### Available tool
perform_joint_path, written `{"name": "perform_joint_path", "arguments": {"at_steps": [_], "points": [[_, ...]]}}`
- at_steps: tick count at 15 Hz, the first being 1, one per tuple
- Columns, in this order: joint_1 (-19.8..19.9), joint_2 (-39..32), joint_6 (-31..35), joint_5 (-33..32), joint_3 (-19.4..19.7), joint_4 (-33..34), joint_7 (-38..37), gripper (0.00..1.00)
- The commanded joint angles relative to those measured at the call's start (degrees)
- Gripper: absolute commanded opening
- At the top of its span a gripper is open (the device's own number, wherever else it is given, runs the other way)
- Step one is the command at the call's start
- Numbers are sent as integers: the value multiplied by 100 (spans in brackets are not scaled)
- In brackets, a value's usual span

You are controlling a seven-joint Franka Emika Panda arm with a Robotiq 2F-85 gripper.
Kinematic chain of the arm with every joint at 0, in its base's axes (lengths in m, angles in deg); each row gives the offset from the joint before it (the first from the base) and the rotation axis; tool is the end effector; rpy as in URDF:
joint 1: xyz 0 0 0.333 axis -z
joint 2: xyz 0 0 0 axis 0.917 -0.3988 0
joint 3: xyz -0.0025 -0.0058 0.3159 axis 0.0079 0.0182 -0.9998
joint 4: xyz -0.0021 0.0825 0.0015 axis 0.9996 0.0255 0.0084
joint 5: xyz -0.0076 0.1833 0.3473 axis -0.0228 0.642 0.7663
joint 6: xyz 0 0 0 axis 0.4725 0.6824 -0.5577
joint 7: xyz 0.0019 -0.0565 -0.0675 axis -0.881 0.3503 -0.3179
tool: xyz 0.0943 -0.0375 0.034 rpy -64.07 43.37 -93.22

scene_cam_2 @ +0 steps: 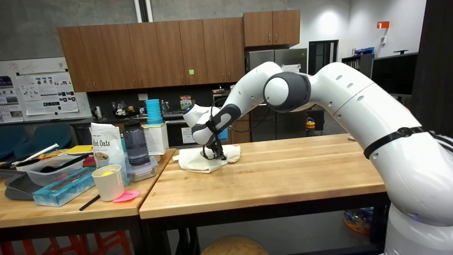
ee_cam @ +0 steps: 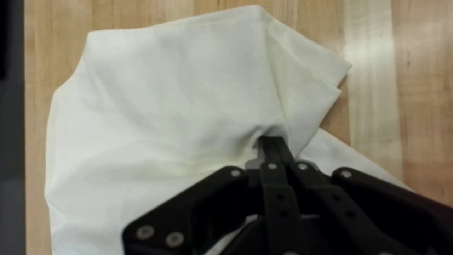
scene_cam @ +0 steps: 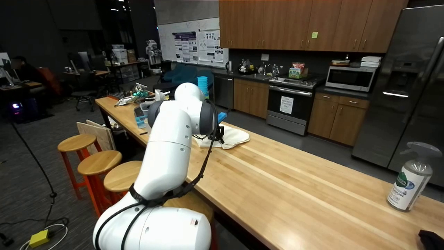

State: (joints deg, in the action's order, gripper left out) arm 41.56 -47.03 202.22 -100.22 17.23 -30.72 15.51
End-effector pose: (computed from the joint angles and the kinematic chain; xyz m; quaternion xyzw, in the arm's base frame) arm 0.6641 0.3455 0.2868 0.7887 0.5566 -0.0182 0.2605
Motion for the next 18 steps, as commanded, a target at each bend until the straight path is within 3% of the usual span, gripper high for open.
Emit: {"name": "perform_joint_path", "arguments": {"at_steps": [1,12,15,18], "points": [[120,542,363,108,-145,-1028,-197,0],[262,28,305,-127,405,-365,-1013,0],[217,379,382,-104,342,-886,-1253,0],[143,1035,618,-149,160,-1835,-1404,0]]}}
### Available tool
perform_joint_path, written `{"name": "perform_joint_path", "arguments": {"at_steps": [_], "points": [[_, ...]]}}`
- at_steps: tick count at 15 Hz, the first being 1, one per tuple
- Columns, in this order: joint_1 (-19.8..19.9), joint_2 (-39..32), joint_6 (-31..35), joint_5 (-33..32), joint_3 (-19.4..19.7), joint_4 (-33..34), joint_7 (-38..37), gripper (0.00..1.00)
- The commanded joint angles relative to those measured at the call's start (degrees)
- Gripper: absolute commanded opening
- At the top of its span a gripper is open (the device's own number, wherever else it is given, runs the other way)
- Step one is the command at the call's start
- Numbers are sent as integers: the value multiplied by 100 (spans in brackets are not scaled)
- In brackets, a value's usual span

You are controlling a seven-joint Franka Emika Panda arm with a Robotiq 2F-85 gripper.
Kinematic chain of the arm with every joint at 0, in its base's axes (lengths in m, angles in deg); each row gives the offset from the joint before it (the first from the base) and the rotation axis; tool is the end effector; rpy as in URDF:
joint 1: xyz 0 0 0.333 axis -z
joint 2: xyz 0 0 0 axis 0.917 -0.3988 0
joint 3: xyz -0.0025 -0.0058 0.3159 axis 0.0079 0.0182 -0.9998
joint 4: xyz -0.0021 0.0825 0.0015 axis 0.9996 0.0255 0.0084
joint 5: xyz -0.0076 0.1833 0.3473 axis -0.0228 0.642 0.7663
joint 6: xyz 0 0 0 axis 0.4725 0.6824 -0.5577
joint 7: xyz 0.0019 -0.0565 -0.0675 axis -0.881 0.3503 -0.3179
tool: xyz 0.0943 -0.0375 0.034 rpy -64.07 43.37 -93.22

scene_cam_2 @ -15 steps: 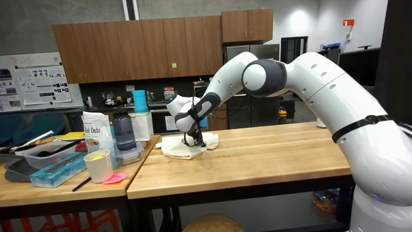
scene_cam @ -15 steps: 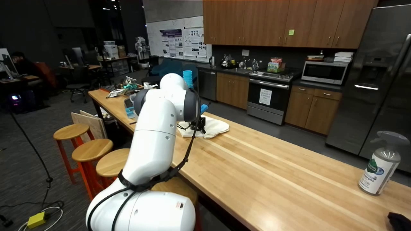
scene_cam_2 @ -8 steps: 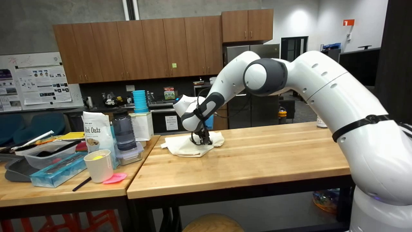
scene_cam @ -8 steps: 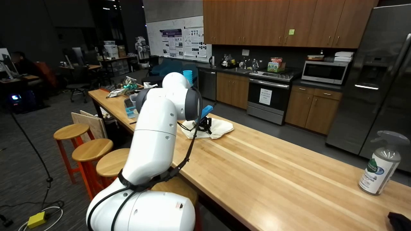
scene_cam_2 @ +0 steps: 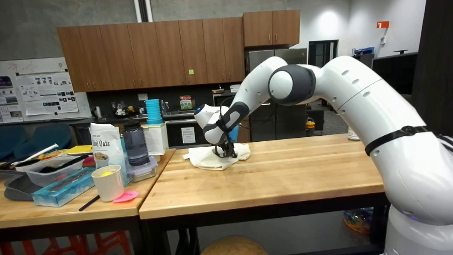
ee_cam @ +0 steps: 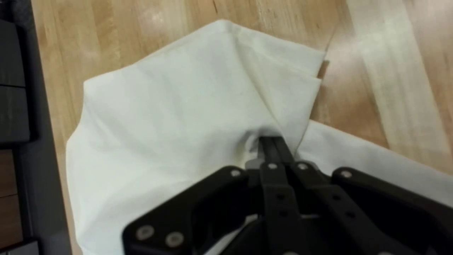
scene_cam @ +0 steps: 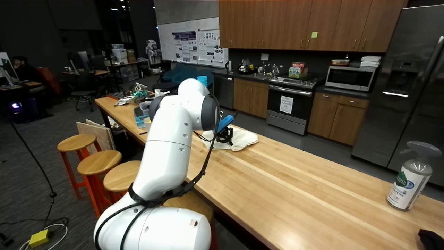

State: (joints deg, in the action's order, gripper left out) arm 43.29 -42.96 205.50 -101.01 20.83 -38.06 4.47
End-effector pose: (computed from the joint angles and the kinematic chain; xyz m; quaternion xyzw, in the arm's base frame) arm 0.6692 0.2913 0.2834 0.8398 0.4641 -0.0040 0.2816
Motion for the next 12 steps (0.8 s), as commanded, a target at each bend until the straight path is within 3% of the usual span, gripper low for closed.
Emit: {"name": "perform_joint_path", "arguments": {"at_steps": [1,7,12], "points": [[-45,794,331,-49,-280,-1331,-287,0],[39,1859,479,196,-829,-2904,-415,0],[79,2650,602,44,-918,-4203,-1271,0]]}}
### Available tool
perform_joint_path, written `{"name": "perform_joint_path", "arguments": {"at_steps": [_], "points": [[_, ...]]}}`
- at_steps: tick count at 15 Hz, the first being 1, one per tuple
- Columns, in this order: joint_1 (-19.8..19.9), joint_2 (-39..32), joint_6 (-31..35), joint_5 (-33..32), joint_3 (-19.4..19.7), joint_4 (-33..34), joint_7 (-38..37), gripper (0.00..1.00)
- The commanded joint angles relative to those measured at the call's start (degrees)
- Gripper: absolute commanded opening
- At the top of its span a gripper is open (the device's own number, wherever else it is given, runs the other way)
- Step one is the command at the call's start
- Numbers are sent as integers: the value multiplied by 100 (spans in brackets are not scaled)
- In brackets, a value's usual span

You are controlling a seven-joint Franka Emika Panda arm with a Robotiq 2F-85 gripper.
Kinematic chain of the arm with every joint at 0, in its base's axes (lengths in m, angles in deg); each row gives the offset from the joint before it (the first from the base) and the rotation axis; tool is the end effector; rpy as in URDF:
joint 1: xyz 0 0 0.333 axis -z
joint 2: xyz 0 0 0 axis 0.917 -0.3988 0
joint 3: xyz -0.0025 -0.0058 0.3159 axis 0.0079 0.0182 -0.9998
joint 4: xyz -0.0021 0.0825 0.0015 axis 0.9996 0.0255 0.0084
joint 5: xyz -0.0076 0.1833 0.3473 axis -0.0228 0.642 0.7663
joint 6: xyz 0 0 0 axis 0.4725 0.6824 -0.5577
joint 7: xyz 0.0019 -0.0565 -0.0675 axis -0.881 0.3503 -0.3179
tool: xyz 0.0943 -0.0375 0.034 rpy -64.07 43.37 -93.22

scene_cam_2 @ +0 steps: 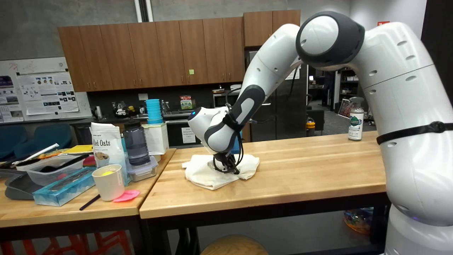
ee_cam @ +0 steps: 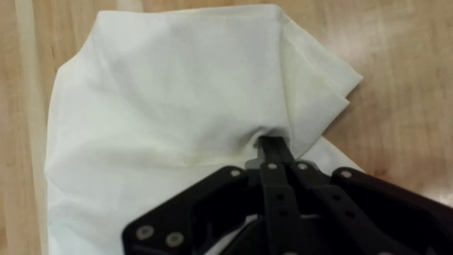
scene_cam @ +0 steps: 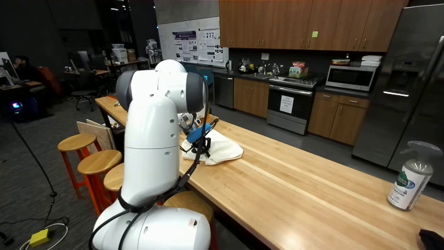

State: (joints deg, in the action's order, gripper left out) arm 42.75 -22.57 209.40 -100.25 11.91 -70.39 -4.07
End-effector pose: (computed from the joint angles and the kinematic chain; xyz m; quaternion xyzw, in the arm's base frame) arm 0.5012 0.3292 0.2831 0.8231 0.5086 -0.0281 0.2511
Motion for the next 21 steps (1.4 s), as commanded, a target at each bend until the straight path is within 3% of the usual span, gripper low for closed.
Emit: {"name": "perform_joint_path", "arguments": {"at_steps": [1,5,13,21], "points": [[155,637,188,-63,-8,-1075,-531,0],[291,590,91,-269,95,-1190,-949,0],[220,-102,-571,-715,186,-508,-1948,0],[-81,487,-872,-157,-260,-1292,-3432,0]]}}
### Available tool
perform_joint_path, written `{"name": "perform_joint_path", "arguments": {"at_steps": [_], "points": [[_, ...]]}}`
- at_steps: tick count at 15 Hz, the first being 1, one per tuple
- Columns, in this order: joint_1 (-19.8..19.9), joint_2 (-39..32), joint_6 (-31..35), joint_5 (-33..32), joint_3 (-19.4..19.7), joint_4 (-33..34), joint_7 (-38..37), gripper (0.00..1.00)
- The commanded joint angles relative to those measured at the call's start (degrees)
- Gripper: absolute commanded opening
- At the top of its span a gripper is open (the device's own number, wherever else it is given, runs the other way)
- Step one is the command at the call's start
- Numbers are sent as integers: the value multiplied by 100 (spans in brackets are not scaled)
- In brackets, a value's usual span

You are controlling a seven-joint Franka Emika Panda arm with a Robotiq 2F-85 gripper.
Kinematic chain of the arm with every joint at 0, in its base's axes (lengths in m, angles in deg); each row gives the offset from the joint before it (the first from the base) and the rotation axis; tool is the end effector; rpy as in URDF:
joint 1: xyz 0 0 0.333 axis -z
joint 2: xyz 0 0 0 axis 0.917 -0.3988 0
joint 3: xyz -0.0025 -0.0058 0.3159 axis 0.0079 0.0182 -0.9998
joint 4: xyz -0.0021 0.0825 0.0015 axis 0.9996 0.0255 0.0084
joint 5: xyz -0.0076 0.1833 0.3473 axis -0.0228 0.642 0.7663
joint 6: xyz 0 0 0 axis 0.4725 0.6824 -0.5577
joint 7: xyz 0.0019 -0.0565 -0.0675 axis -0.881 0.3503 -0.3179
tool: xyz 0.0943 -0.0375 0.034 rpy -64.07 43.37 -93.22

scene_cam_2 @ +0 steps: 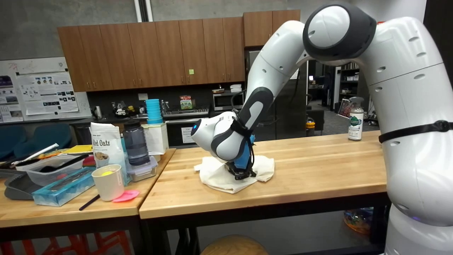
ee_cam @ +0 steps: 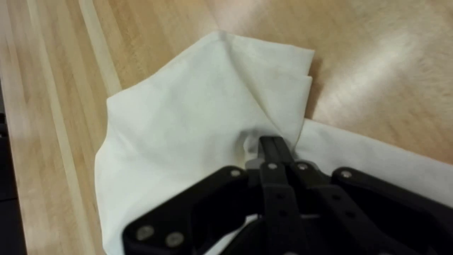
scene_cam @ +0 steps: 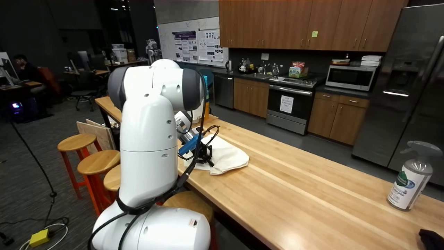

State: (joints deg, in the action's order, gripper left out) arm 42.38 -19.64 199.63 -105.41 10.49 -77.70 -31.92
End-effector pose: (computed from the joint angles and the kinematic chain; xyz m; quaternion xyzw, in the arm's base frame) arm 0.4567 0.2993 0.2604 0.8805 0.3212 -0.0326 0.3472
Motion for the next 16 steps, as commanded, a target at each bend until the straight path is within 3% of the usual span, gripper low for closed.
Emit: {"name": "perform_joint_path", "arguments": {"at_steps": [1,7,12,15,16], "points": [[-11,340,63,469,-109,-737,-903,0],[376,1748,104,1298,-14,-2451,-2104,0],[920,2937,314,1915,194,-3971,-2618,0],[1622,3339,759,1659,691,-4549,-2534,0],[1835,2894,523,1375,710,-4085,-2689,0]]}}
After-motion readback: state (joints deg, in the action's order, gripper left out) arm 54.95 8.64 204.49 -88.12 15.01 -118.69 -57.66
